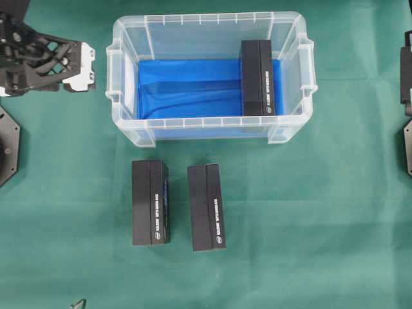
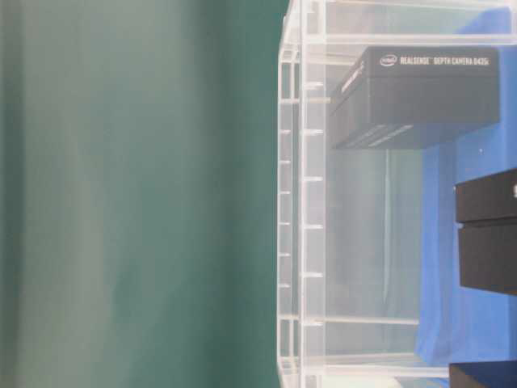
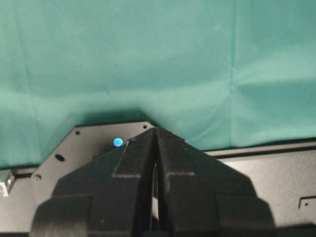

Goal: Take the box out of the case with the left arm.
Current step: 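Swing the open left gripper over the right black box in the case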

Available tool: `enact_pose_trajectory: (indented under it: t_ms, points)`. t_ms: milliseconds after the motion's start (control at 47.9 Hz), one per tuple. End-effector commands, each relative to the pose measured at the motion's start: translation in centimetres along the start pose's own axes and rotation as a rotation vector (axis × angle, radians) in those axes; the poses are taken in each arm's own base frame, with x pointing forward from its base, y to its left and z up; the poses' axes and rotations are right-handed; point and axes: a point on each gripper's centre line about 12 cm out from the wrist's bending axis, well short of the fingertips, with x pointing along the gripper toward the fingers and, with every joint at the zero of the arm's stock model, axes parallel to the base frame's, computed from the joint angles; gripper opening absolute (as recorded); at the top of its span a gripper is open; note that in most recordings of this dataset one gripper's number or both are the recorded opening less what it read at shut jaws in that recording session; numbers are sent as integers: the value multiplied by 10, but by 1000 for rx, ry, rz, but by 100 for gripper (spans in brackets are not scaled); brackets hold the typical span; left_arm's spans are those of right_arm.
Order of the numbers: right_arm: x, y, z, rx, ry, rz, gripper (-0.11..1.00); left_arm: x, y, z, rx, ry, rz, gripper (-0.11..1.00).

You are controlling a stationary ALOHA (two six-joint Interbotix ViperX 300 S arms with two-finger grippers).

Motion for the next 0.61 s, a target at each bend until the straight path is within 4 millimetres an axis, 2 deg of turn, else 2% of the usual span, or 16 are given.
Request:
enact_pose_trajectory:
  t_ms: [0,209,584]
  points:
    - [-2,0,2,2,-8,-1,0,-7,-12,2,3,-3,-33,88]
    - [-2,0,2,2,-10,1,0,-3,-39,1,23,6,-30,88]
    - [-2,0,2,2,-6,-1,0,-1,-109,5,51,9,-70,88]
